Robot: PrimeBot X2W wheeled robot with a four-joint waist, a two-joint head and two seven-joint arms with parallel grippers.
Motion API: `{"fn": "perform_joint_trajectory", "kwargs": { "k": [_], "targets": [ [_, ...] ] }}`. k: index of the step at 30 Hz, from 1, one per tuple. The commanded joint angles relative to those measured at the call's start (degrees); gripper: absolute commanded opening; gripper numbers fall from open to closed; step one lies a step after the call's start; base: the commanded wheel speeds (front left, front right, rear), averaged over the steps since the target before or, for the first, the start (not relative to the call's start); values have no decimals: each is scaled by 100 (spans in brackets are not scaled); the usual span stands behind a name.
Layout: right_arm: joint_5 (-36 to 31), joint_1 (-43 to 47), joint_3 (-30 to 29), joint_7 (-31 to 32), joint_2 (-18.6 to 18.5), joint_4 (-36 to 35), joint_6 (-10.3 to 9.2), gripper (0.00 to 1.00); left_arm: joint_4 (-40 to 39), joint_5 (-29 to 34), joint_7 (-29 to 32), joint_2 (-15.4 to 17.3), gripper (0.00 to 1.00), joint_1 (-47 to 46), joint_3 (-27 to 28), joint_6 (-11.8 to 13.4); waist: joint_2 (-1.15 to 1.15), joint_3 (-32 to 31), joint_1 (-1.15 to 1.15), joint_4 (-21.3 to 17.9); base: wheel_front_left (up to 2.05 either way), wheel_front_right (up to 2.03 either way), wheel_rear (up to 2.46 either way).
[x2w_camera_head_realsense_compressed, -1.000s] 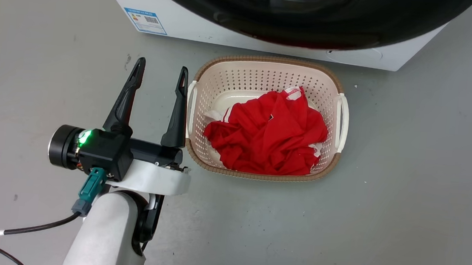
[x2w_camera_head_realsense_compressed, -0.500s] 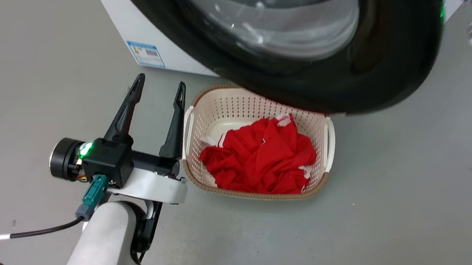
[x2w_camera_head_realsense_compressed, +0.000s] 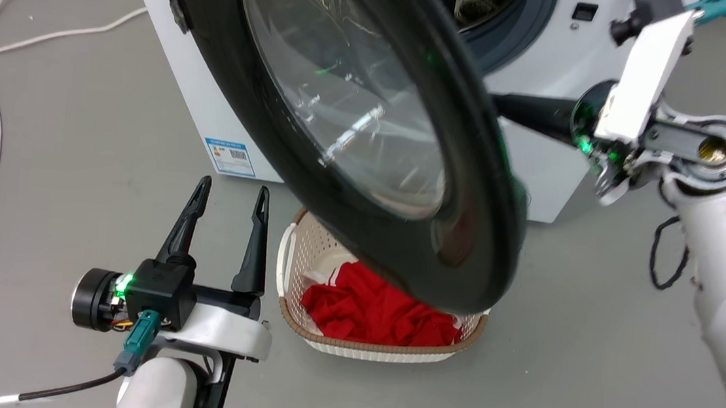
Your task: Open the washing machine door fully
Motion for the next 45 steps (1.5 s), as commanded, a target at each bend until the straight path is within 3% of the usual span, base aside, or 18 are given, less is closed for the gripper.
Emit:
{"fn": "perform_joint_trajectory", "kwargs": {
  "k": [1,22,26,34,42,43,45],
  "targets": [
    [62,155,46,52,109,-116,2,0,15,34,-16,0,100,57,16,-27,0,-98,0,18,0,0,0],
    [85,1223,433,231,616,-1396,1,0,70,-38,-17,-5,100,186,-58,9,0,-302,0,130,0,0,0],
    [-56,1441,248,-210,560,-1487,0,0,80,-31,-16,-5,100,208,-44,19,0,-325,0,85,0,0,0],
    [-64,2322,-816,-1924,457,-1457,0,0,116,-3,-16,-5,100,331,58,19,0,-438,0,-126,0,0,0],
    [237,3370,-1526,-2661,422,-1634,1,0,181,22,-16,16,100,452,164,4,0,-587,0,-268,0,0,0],
    [242,3530,-1579,-2745,430,-1703,1,5,191,26,-16,27,100,474,187,0,0,-600,0,-282,0,0,0],
    [240,3843,-1682,-2960,486,-1822,1,46,216,29,-16,48,100,497,224,-11,0,-635,0,-315,0,0,0]
  ]
}}
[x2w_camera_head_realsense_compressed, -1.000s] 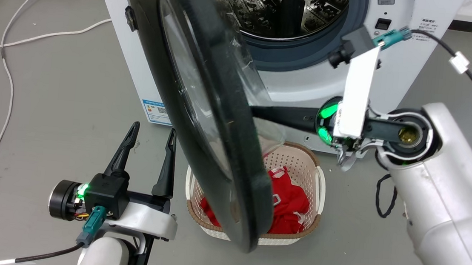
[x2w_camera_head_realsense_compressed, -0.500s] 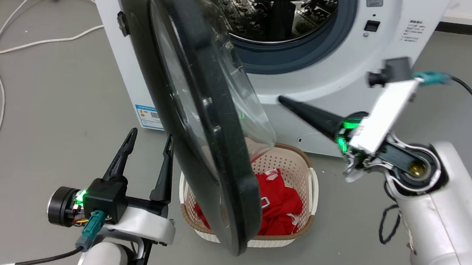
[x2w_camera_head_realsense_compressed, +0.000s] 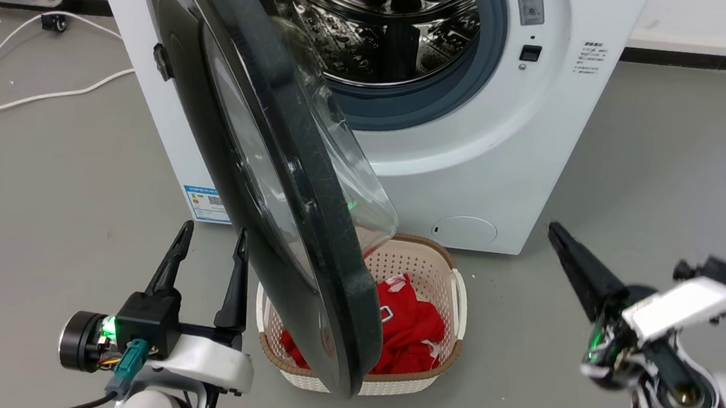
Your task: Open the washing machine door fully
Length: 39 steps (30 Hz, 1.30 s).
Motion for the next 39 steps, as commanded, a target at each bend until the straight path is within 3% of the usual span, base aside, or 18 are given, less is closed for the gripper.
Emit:
{"fn": "perform_joint_trajectory", "kwargs": {
  "k": [1,6,11,15,17,22,26,31,39],
  "targets": [
    [-31,122,-11,-62,46,-78,0,100,3,34,-16,28,100,42,20,-16,0,-18,0,-17,0,0,0],
    [-545,714,-52,-902,188,-404,0,100,52,36,-17,40,100,108,72,-30,0,-64,0,-57,0,0,0],
    [-1857,1040,48,-2101,154,-586,0,100,82,38,-16,36,100,96,101,-39,0,-76,0,-71,0,0,0],
    [-3664,1161,69,-3073,-60,-533,-1,100,93,36,-16,31,100,94,133,-27,0,-78,0,-97,0,0,0],
    [-4624,1175,-90,-3366,16,-525,-1,100,98,33,-16,28,100,101,142,-24,0,-83,0,-108,0,0,0],
    [-6939,1287,-767,-3582,342,-1006,-1,100,86,5,-16,22,100,90,172,-32,0,-65,0,-120,0,0,0],
    [-8263,1423,-961,-3614,524,-1660,-1,100,75,32,-16,21,100,45,199,-49,0,-39,0,-120,0,0,0],
    [-9019,1751,-884,-3591,603,-2184,-2,100,61,67,-16,23,100,13,224,-56,0,-38,0,-118,0,0,0],
    [-8527,2148,-807,-3394,610,-1895,-2,100,62,103,-16,23,100,-5,227,-71,0,-20,0,-130,0,0,0]
  ]
}}
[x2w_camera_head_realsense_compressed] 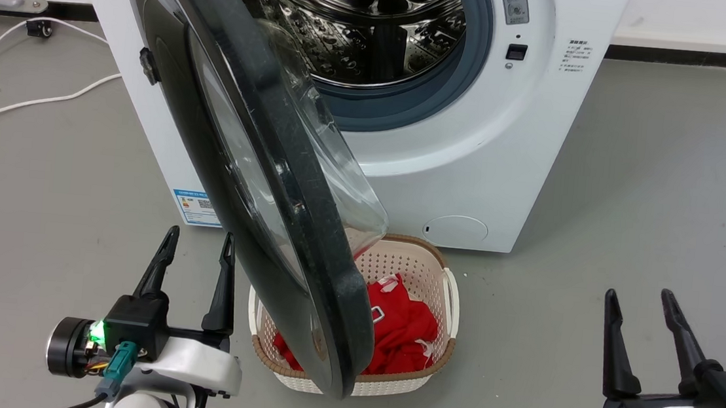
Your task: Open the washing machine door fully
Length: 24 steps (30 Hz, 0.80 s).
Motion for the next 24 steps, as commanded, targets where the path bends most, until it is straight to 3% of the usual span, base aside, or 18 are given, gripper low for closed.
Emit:
{"fn": "perform_joint_trajectory", "kwargs": {
  "k": [1,13,14,16,24],
  "targets": [
    [33,40,15,-22,13,38,-4,100,-12,24,-16,10,100,-66,9,-18,0,-1,0,-4,0,0,0],
    [138,-87,53,-94,14,222,-4,100,-10,44,-16,12,100,-68,9,-23,0,32,0,-16,0,0,0],
    [149,-92,54,-95,14,226,-4,100,-9,37,-17,11,91,-68,9,-21,0,32,0,-17,0,0,0],
    [160,-98,60,-105,14,228,-4,100,23,9,-17,8,0,-52,6,-39,0,32,0,-21,0,0,0],
    [215,-91,80,-100,15,235,-4,100,12,-49,-17,-1,0,-98,36,-20,0,36,0,-31,0,0,0]
  ]
}}
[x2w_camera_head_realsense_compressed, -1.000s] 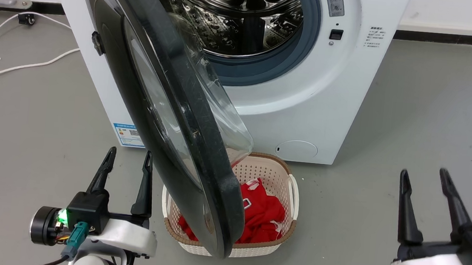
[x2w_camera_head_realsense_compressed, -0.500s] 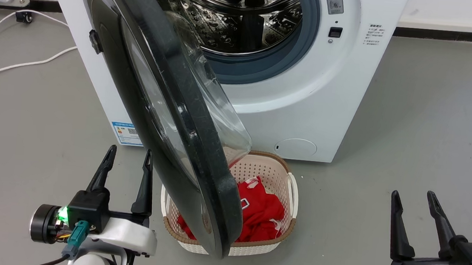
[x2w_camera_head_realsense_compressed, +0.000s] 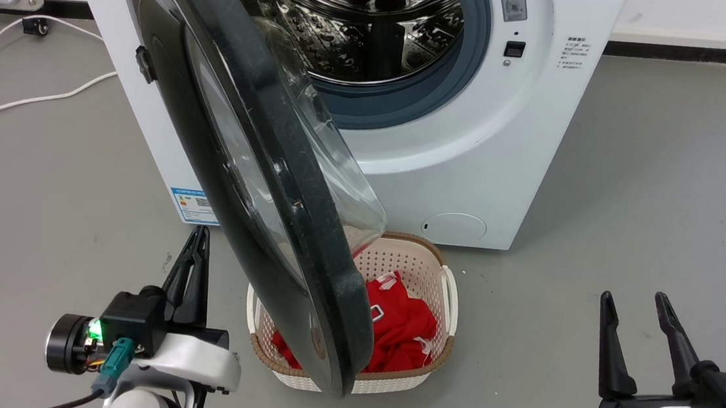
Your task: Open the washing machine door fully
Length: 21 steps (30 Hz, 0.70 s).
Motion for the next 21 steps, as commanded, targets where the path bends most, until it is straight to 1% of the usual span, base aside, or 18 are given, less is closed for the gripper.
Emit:
{"fn": "perform_joint_trajectory", "kwargs": {
  "k": [1,5,12,13,21],
  "targets": [
    [22,-42,11,-6,14,9,-4,100,-56,-16,-15,2,0,-63,9,22,0,3,0,0,0,0,0],
    [51,-49,12,-6,14,13,-4,100,-326,-39,-15,-3,0,-137,26,43,0,15,0,6,0,0,0],
    [81,-85,-8,12,14,14,-4,100,-1344,35,-15,-9,0,-301,54,101,0,50,0,20,0,0,0],
    [81,-85,-8,12,14,14,-4,100,-1344,35,-15,-9,0,-301,54,101,0,50,0,20,0,0,0],
    [100,-96,-26,17,14,18,-4,100,-2634,201,-15,-16,0,-515,-34,216,0,64,0,5,0,0,0]
  ]
}}
